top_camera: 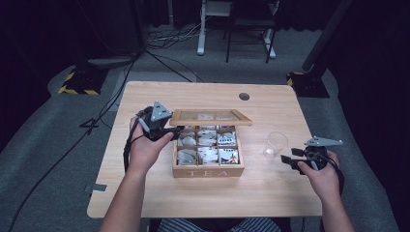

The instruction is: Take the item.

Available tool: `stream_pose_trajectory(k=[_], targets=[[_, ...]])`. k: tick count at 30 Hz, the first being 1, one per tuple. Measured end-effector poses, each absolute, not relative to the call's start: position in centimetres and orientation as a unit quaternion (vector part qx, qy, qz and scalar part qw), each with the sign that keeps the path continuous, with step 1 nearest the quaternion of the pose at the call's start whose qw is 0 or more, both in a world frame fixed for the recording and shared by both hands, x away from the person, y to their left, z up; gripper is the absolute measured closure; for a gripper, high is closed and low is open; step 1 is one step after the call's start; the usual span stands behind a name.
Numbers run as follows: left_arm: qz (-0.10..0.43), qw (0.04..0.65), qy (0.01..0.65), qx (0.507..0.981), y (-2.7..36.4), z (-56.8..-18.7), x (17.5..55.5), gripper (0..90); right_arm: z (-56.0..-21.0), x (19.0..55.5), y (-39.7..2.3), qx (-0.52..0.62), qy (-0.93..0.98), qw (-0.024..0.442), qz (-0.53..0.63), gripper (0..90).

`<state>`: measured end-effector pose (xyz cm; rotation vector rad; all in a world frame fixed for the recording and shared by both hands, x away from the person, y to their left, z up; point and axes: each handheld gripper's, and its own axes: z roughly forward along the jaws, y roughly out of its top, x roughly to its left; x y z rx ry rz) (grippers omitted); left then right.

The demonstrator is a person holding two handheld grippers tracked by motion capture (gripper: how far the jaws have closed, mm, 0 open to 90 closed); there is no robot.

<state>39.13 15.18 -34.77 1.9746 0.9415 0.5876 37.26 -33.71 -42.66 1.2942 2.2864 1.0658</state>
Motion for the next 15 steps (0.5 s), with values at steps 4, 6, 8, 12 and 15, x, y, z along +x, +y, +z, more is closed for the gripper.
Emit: stream_pose_trajectory(k=[4,6,8,12,15], targets=[[0.235,0.424,0.374,0.791,15.2,-34.9,39.1,42.1,-41.6,36.8,-32.7,0.436,0.803,0.147,0.378,45.9],[0.234,0.425,0.373,0.791,15.2,-34.9,39.1,41.9,-41.2,36.6,-32.1,0.434,0.801,0.142,0.387,47.1],[0.235,0.427,0.372,0.790,15.2,-34.9,39.2,41.9,-40.8,36.5,-31.4,0.431,0.798,0.142,0.395,48.0],[0.234,0.427,0.371,0.791,15.3,-34.9,39.2,41.7,-39.5,36.3,-29.9,0.416,0.800,0.149,0.406,46.0],[0.234,0.427,0.368,0.792,15.3,-34.9,39.2,41.7,-38.8,36.1,-28.4,0.400,0.804,0.155,0.412,40.6]])
